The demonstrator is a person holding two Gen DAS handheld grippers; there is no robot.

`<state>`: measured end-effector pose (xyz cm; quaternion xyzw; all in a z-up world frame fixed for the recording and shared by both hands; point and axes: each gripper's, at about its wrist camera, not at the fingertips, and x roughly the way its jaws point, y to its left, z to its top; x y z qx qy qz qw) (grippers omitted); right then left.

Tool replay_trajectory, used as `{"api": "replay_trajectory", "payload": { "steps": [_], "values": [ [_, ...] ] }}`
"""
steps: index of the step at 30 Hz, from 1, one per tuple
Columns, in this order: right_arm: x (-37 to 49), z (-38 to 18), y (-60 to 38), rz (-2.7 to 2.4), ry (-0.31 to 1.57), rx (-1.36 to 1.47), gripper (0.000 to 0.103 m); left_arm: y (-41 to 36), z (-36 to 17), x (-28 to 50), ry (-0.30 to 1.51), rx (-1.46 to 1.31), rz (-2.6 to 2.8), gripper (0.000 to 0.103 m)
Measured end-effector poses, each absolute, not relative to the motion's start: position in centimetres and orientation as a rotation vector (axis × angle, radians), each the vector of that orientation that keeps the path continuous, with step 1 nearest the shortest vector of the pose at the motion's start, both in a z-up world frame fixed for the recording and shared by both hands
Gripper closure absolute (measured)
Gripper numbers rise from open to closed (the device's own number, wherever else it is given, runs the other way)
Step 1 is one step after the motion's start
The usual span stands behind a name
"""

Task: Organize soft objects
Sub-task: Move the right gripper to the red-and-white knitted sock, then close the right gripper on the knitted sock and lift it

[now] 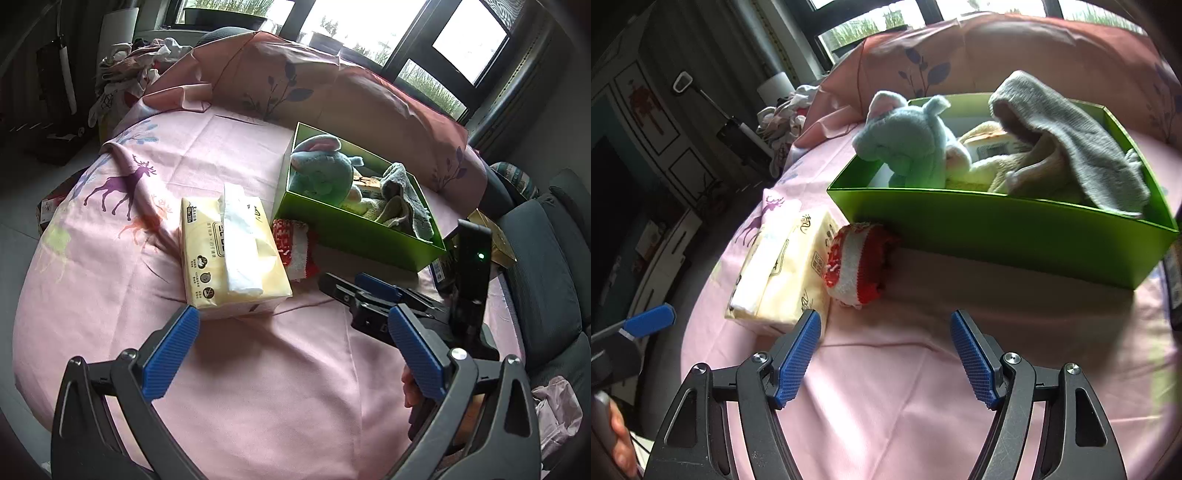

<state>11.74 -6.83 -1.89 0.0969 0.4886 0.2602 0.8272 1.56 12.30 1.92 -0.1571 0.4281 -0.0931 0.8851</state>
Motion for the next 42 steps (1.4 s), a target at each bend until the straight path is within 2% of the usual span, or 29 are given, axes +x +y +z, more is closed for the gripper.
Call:
{"api": "replay_trajectory", "payload": {
  "steps": [3,4,5,6,7,9,16,23,25,26,28,29,30,32,33,35,42],
  "values": [
    [13.9,-3.3,-5.3,0.554,1.067,0.248,0.040,12.5,1.7,2.0,0.901,-0.323,-0.191,0.001],
    [14.4,-3.8,-4.9,0.562,1.082,0.260,0.044,12.5,1.6,2.2,0.906,-0.322,-0.193,0.001],
    [14.8,-4.2,-4.5,0.581,1.097,0.268,0.062,12.4,1.4,2.3,0.910,-0.321,-0.195,0.001],
    [15.1,-4.6,-4.2,0.612,1.113,0.287,0.076,12.4,1.3,2.5,0.913,-0.320,-0.196,0.001],
    [15.0,-4.4,-4.1,0.613,1.105,0.285,0.076,12.3,1.2,2.6,0.917,-0.318,-0.198,0.001],
    [14.3,-3.6,-4.3,0.613,1.077,0.257,0.086,12.0,0.8,3.0,0.929,-0.316,-0.203,0.001],
    [9.5,-0.6,-10.0,0.647,1.053,0.233,0.086,8.6,-0.6,4.1,0.984,-0.285,-0.287,0.001],
    [4.8,-0.5,-16.4,0.590,1.136,0.201,0.085,1.1,-3.5,5.3,1.100,-0.206,-0.427,0.002],
    [4.1,-0.9,-17.2,0.559,1.152,0.179,0.083,-0.7,-4.3,5.7,1.118,-0.170,-0.442,0.002],
    [3.8,-1.1,-17.5,0.546,1.161,0.180,0.076,-1.4,-4.6,5.8,1.128,-0.156,-0.439,0.003],
    [3.2,-1.1,-18.2,0.530,1.159,0.181,0.064,-2.3,-5.0,6.0,1.146,-0.149,-0.445,0.009],
    [2.9,-1.1,-18.3,0.533,1.151,0.180,0.055,-2.5,-5.1,6.0,1.152,-0.150,-0.449,0.012],
    [2.6,-1.1,-18.4,0.542,1.140,0.183,0.051,-2.7,-5.2,6.0,1.155,-0.147,-0.450,0.012],
    [2.2,-1.2,-18.7,0.564,1.126,0.196,0.051,-2.9,-5.2,5.8,1.156,-0.133,-0.454,0.015],
    [2.1,-1.3,-18.7,0.571,1.122,0.201,0.051,-3.0,-5.3,5.8,1.159,-0.134,-0.461,0.024],
    [2.1,-1.5,-18.6,0.568,1.117,0.197,0.051,-3.3,-5.6,5.8,1.180,-0.141,-0.466,0.036],
    [2.4,-2.2,-17.5,0.569,1.125,0.169,0.051,-4.3,-6.0,5.2,1.206,-0.129,-0.498,0.063]
  ]
}}
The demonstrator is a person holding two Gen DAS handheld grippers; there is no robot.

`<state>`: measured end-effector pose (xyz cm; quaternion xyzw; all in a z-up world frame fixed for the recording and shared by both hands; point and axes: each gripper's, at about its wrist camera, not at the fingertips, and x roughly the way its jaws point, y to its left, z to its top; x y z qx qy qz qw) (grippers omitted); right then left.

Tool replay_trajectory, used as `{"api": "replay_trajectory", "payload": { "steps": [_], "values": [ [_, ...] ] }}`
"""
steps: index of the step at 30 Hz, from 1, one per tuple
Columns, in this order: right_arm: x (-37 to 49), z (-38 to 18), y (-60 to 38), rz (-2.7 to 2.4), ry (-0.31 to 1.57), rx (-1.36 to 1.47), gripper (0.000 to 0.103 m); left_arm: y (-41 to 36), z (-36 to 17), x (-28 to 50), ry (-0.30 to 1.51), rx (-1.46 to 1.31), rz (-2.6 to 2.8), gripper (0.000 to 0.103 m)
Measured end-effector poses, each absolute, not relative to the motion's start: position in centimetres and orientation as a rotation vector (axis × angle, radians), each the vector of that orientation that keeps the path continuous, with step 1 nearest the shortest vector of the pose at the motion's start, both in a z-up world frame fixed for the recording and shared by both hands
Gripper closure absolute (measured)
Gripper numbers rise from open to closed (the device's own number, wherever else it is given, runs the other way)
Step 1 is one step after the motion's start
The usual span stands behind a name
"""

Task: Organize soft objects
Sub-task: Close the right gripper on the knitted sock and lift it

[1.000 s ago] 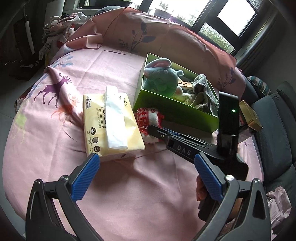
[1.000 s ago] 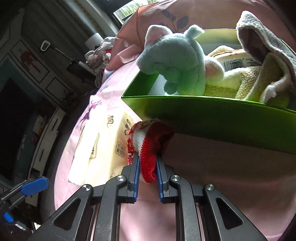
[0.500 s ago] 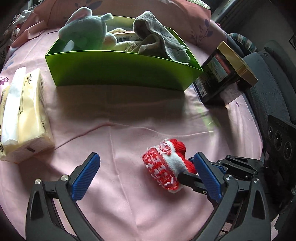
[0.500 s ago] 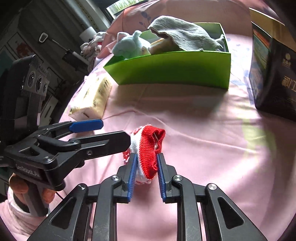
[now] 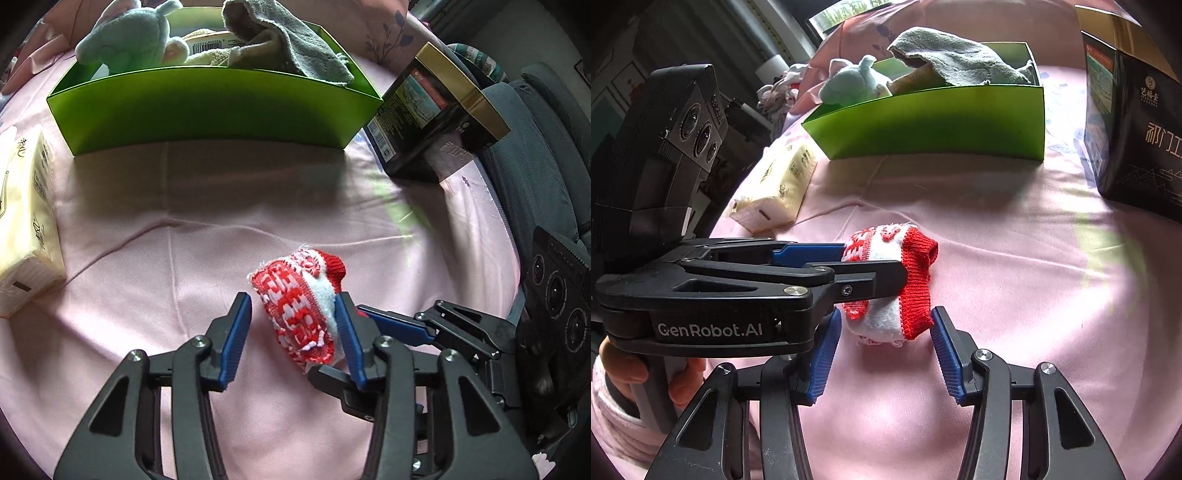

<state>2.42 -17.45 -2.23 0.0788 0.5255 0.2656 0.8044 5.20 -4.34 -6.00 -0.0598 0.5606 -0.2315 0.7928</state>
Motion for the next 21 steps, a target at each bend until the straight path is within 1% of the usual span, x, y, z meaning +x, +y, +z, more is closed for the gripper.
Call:
{"api": "replay_trajectory", "payload": {
  "steps": [2,4,6,9,15,21],
  "values": [
    [2.4,-2.6,-17.6,0.575,1.131,0.178,0.051,-4.8,-5.9,5.0,1.205,-0.105,-0.510,0.068],
    [2.2,-2.7,-17.7,0.581,1.121,0.175,0.055,-5.4,-5.8,4.8,1.198,-0.066,-0.513,0.068],
    [2.1,-2.7,-17.8,0.595,1.113,0.182,0.063,-5.7,-5.8,4.7,1.195,-0.051,-0.522,0.070],
    [1.6,-2.3,-17.9,0.600,1.094,0.161,0.067,-5.8,-5.9,4.7,1.193,-0.058,-0.530,0.071],
    [0.9,-0.9,-17.8,0.618,1.055,0.147,0.068,-5.4,-4.5,3.8,1.161,-0.059,-0.529,0.071],
    [0.2,2.0,-17.7,0.638,0.969,0.138,0.068,-4.7,-1.3,2.7,1.089,-0.063,-0.530,0.071]
  ]
}}
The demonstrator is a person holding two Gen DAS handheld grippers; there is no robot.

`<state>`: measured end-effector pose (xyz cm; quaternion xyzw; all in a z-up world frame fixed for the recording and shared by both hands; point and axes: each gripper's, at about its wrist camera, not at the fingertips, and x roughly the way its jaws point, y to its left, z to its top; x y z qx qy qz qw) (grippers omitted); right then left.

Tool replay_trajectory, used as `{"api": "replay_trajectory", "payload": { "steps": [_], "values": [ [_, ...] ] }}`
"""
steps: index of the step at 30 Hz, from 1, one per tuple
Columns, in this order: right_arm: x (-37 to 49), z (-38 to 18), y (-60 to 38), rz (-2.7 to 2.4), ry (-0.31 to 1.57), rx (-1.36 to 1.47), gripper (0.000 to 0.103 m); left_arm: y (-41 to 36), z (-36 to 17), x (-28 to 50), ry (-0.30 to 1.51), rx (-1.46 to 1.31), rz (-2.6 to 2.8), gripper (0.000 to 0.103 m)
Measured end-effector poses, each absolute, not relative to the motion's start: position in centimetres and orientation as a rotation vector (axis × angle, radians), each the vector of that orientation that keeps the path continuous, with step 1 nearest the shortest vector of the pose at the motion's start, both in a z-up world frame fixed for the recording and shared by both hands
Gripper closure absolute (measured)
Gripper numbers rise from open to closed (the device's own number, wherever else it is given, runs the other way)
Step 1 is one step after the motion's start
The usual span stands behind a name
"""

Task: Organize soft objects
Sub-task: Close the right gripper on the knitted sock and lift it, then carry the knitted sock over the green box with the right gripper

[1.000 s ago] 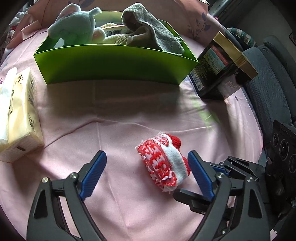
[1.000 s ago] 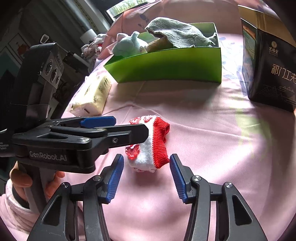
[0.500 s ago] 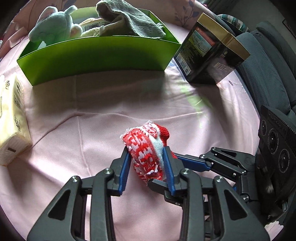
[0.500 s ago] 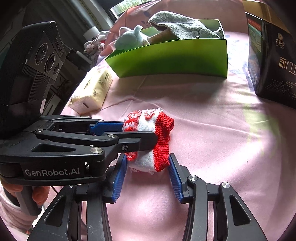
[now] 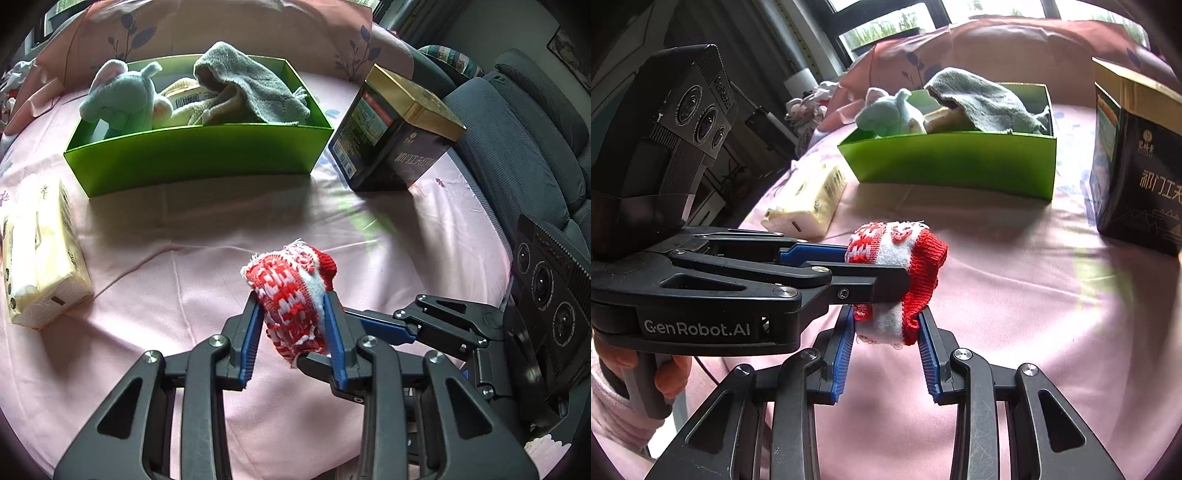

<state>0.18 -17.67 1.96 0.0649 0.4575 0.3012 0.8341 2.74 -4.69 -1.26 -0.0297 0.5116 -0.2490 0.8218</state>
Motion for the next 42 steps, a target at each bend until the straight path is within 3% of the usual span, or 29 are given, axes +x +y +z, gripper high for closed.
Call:
{"api": "replay_trajectory", "payload": {
  "steps": [22,42],
  "values": [
    [3.8,10.9,-18.0,0.631,0.705,0.023,0.068,-5.6,9.0,5.2,0.874,0.061,-0.522,0.071],
    [10.5,12.3,-18.2,0.588,0.657,0.006,0.068,-6.6,11.0,11.5,0.856,0.091,-0.492,0.072]
  ]
}}
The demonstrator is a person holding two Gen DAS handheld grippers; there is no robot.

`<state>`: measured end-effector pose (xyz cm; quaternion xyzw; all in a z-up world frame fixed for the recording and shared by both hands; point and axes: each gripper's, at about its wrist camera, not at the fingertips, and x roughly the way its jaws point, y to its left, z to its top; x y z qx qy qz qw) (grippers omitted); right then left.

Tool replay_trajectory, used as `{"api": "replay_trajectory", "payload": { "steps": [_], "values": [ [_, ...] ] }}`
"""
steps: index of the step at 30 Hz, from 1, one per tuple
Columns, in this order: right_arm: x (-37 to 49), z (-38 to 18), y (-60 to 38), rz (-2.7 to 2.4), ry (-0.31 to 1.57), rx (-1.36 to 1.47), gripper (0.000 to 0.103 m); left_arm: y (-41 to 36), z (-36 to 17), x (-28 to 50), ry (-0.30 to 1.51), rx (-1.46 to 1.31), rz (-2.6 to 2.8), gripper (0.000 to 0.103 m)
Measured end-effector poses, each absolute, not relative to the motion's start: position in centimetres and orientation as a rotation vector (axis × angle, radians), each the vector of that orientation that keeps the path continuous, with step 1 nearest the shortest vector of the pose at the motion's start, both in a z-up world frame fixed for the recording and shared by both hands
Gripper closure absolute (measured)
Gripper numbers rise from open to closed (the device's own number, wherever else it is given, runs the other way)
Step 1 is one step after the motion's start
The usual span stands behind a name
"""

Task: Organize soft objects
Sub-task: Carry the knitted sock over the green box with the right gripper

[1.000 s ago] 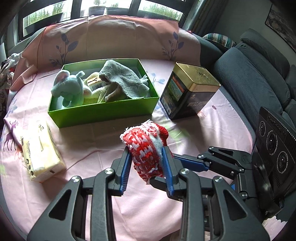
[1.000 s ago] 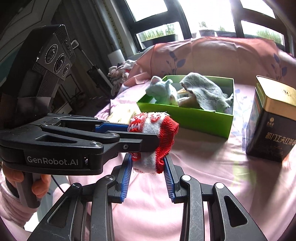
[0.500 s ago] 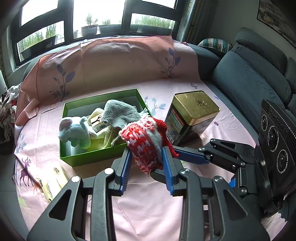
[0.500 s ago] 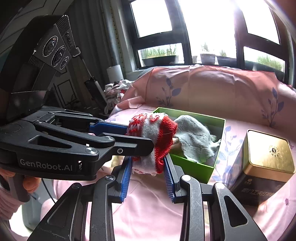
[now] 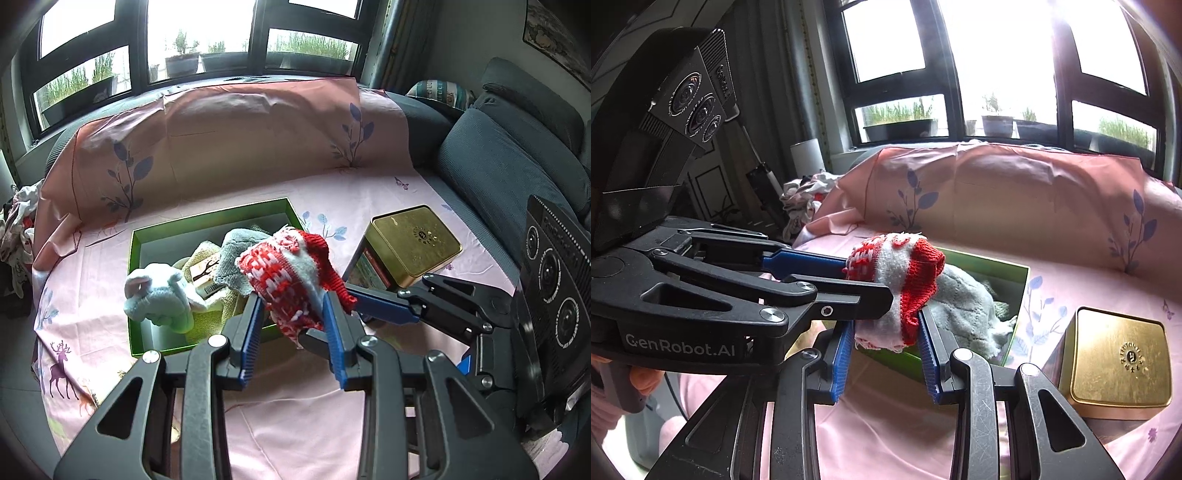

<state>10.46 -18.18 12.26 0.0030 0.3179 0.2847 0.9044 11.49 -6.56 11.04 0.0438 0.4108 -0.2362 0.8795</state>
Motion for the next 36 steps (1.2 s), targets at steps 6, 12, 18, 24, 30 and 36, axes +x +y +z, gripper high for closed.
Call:
{"api": "replay_trajectory", "payload": {
  "steps": [6,12,18,24,30,36],
  "values": [
    [12.1,11.8,-18.1,0.587,0.661,0.012,0.068,-6.3,10.7,13.3,0.866,0.074,-0.492,0.072],
    [13.5,10.7,-17.8,0.586,0.683,0.021,0.068,-6.1,9.7,15.1,0.893,0.065,-0.490,0.072],
    [15.0,9.9,-17.4,0.579,0.704,0.034,0.068,-5.8,9.0,16.6,0.910,0.051,-0.487,0.072],
    [16.2,9.0,-16.5,0.574,0.725,0.034,0.068,-5.0,8.1,17.8,0.924,0.032,-0.482,0.073],
    [17.6,8.4,-15.5,0.571,0.740,0.034,0.068,-3.9,7.4,19.3,0.945,-0.001,-0.478,0.074],
    [19.1,7.4,-14.6,0.573,0.773,0.071,0.068,-3.4,6.6,20.9,0.978,-0.008,-0.462,0.074]
  ]
}}
